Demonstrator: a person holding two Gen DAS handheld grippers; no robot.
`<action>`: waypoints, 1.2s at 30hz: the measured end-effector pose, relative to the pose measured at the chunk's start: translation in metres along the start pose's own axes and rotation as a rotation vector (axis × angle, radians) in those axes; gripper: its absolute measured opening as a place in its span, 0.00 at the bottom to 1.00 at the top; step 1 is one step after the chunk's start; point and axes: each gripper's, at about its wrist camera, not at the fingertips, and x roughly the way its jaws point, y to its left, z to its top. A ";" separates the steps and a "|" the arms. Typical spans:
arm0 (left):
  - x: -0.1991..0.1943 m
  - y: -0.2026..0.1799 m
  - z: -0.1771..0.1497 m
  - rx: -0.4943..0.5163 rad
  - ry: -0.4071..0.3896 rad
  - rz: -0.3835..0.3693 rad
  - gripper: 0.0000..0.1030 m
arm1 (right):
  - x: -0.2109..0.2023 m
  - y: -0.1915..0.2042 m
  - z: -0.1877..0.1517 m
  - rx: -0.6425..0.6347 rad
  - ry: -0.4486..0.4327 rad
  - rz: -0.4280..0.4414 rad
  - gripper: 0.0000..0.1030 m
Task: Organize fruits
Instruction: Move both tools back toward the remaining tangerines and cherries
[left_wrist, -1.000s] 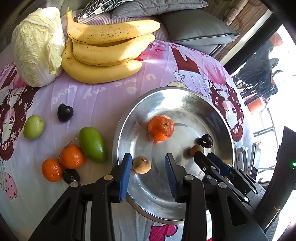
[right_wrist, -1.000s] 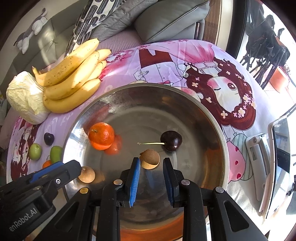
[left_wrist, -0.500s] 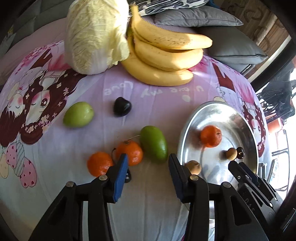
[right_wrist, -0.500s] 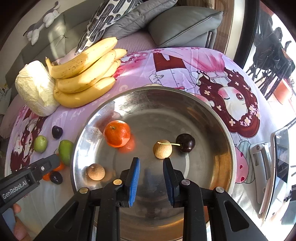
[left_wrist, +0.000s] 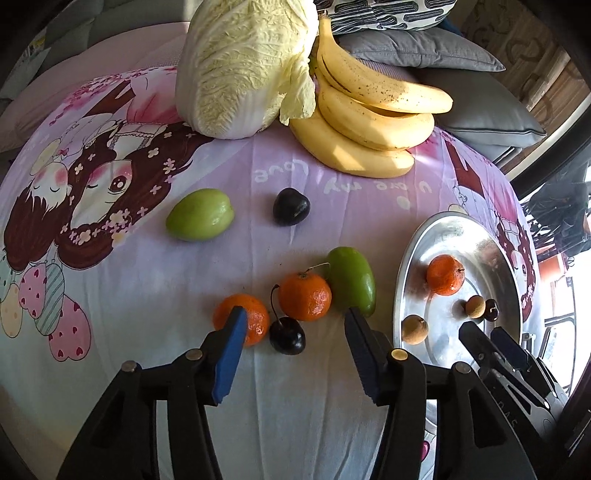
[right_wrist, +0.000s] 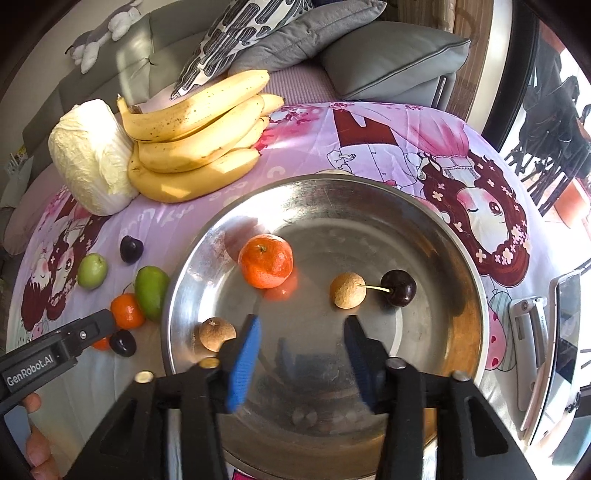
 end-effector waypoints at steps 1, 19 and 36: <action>-0.002 0.000 0.000 0.001 -0.006 -0.001 0.61 | 0.000 0.000 0.000 -0.003 -0.003 0.002 0.64; -0.005 0.004 0.004 -0.009 -0.062 0.053 0.92 | 0.001 0.010 -0.001 -0.038 -0.018 0.035 0.99; -0.012 0.033 0.006 -0.080 -0.094 0.056 0.93 | -0.004 0.042 0.000 -0.058 -0.085 0.236 1.00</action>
